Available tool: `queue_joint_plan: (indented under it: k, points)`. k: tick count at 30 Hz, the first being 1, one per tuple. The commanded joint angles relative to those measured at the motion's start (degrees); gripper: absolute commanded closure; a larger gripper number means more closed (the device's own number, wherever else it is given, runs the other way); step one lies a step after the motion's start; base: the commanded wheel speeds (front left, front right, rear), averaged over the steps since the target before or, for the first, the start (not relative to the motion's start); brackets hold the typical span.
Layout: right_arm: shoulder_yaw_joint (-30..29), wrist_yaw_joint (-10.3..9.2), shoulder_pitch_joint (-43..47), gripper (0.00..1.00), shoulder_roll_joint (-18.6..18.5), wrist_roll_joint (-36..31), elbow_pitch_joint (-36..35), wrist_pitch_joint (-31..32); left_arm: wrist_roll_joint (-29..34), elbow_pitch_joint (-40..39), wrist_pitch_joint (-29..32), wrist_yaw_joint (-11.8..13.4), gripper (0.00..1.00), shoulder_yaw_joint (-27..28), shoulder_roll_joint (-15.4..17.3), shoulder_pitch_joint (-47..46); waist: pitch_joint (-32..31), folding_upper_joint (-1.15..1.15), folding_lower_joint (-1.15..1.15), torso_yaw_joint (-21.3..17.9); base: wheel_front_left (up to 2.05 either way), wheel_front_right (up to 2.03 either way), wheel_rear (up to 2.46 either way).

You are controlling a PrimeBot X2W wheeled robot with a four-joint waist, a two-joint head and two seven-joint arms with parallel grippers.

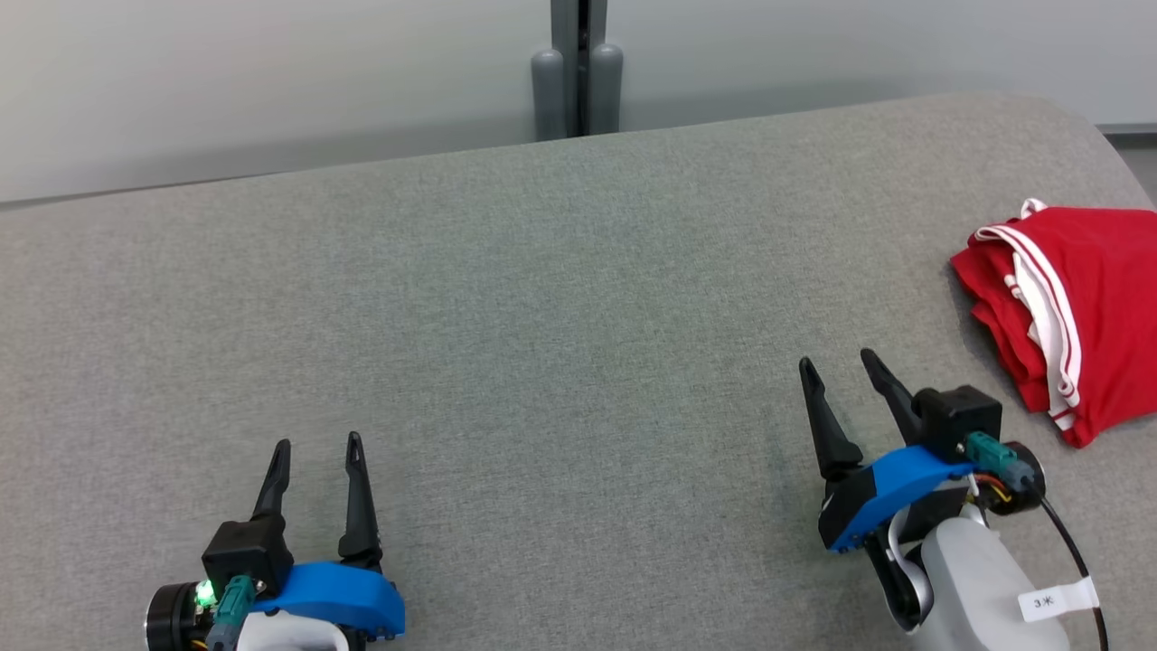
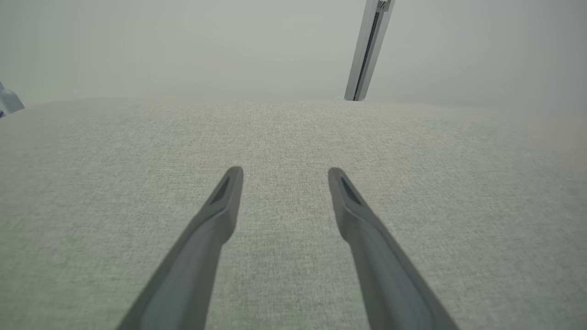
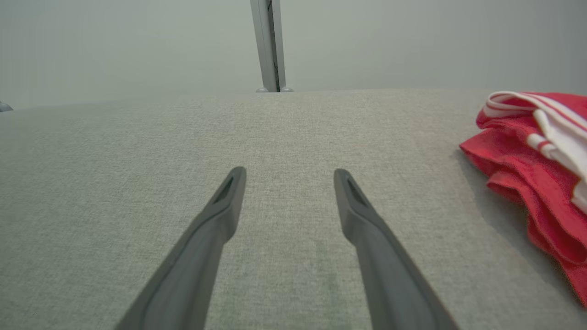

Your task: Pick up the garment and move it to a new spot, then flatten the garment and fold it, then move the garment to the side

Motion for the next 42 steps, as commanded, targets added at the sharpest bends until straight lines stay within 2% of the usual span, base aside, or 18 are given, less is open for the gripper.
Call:
queue_joint_plan:
  k: [1,18,31,32,35,42]
  points:
    - [0.2,-0.02,1.6,0.0,-0.1,0.5,-0.7,-0.3,-0.5,-0.4,-0.3,-0.2,0.0,0.5,0.0,0.4,-0.5,0.0,0.01,0.5,0.0,0.0,0.0]
    - [0.0,-0.02,8.7,0.0,-0.1,3.8,-3.9,-0.3,-3.1,0.7,-0.3,-1.8,0.0,1.6,0.0,5.1,-8.0,0.0,0.01,5.0,0.0,0.0,0.0]
    - [1.1,-0.01,11.2,0.0,-0.1,4.8,-4.2,-0.3,-5.2,-0.9,-0.3,-4.7,0.0,2.4,0.0,8.4,-10.2,0.0,0.01,6.4,0.0,0.0,0.0]
    - [1.0,-0.01,10.2,1.0,0.1,4.4,-3.8,0.0,-5.4,-0.5,0.0,-4.7,1.0,2.4,0.0,7.9,-10.2,0.0,0.01,6.4,0.0,0.0,0.0]
    - [0.8,-0.01,10.8,1.0,0.1,4.8,-2.7,0.5,-5.9,0.9,0.5,-4.7,1.0,2.5,-0.1,8.1,-10.2,0.0,0.01,6.4,0.0,0.0,0.0]
    - [-0.7,-0.01,11.1,1.0,0.1,12.7,-4.4,3.0,-13.4,0.3,2.7,-5.1,1.0,3.6,-0.1,7.0,-10.3,0.0,0.01,6.5,0.0,0.0,0.0]
